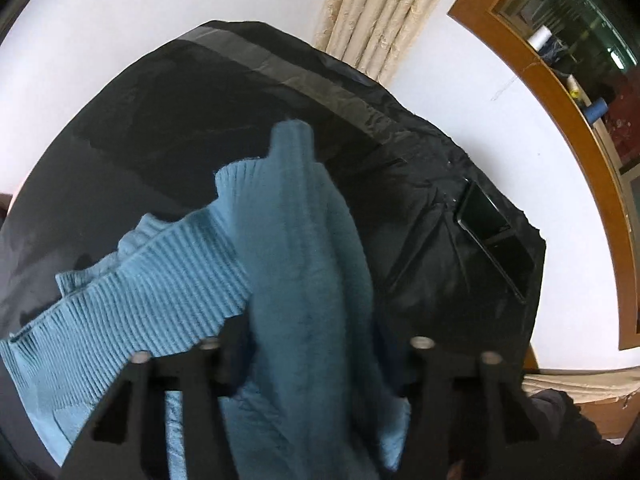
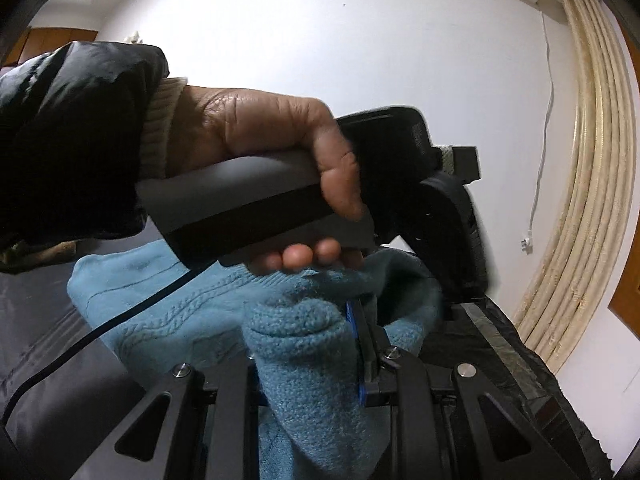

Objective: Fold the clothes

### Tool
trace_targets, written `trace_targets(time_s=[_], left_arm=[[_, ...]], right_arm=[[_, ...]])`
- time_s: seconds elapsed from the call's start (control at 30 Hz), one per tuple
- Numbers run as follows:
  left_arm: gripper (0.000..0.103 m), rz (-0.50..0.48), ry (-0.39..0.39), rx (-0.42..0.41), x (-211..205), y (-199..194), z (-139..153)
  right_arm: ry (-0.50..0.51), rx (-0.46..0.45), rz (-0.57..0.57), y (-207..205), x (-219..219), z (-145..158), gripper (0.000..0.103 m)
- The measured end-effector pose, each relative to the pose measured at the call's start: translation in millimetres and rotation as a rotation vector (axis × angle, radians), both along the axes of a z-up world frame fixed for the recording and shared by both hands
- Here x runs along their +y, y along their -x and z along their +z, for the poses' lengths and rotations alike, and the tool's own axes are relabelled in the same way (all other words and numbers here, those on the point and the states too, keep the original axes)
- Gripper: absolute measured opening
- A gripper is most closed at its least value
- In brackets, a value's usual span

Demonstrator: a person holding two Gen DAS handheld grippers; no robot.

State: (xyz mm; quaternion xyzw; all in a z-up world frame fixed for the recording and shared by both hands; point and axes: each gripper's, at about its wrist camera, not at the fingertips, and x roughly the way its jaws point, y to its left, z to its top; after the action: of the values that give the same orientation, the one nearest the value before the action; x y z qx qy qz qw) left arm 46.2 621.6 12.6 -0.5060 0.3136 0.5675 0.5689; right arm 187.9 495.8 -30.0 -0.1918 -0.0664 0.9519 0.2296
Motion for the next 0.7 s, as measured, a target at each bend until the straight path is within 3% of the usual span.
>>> trace_targets(time_s=[0.1,0.17,0.47,0.7], left_arm=[[0.031,0.02,-0.024,-0.008,-8,5,6],[0.029,0.042,-0.049,-0.023,-13,9,13],[0.028,0.079,-0.178,-0.044,-42,28,57],[0.028,0.141,-0.267,-0.056,-94,76,87]], right_arm=[[0.012,0.01,-0.021,-3,1,2,0.024],[0.017,0.019,-0.036,-6,2,5,0.023],[-0.016,0.101,-0.079,-12,-6,34,0.023],[-0.072,0.132,-0.021,34,-34,58,0.023]])
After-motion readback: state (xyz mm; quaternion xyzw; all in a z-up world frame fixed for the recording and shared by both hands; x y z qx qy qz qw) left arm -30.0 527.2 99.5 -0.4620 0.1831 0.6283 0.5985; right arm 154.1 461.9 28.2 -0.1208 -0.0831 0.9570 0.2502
